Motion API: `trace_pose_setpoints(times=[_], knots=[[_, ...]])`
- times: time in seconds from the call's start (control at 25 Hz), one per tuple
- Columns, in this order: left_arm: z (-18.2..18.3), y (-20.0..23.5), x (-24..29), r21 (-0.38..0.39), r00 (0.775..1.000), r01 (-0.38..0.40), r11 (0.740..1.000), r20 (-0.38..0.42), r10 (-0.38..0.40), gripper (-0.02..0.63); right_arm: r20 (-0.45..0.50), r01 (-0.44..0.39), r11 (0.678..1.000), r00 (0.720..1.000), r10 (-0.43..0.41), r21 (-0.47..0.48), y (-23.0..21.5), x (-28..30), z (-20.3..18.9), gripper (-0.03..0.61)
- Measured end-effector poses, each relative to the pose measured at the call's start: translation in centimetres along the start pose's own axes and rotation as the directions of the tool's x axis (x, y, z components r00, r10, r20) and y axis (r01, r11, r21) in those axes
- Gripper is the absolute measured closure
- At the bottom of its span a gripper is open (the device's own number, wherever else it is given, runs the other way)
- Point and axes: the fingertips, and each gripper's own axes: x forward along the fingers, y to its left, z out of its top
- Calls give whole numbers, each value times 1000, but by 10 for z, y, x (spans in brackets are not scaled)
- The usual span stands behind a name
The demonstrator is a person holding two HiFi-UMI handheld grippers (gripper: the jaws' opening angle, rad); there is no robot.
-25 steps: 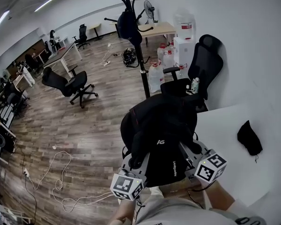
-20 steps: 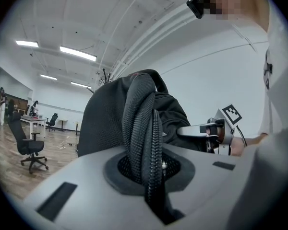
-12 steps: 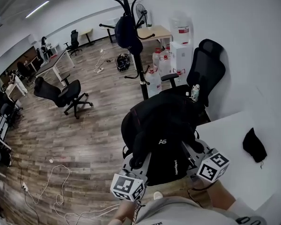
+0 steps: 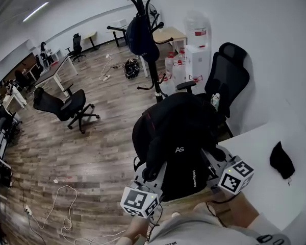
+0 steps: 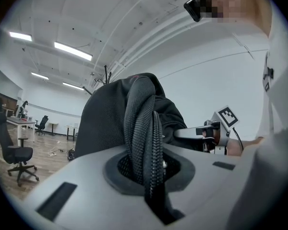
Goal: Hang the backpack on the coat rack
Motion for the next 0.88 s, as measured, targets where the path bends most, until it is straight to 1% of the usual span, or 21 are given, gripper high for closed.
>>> trace_pose_setpoints(times=[0.16,0.28,0.4,0.64,0.88], knots=[[7,14,16,-3,1000,-5,1000,-2,5,580,-1,-15,1000,1000,15,24,-10,15,10,546],[13,23,33,-1,1000,1,1000,4,-1,580,4,-26,999,1000,25,32,-24,28,21,546],[22,33,53,-7,1000,-10,1000,6,10,580,7,-45,998,999,45,32,-40,42,33,546],[34,57,101,-12,999,-38,999,36,39,578,6,-119,992,993,119,31,-78,77,63,546],[54,83,154,9,996,-62,998,63,62,578,28,-151,988,988,151,12,-118,113,97,545]])
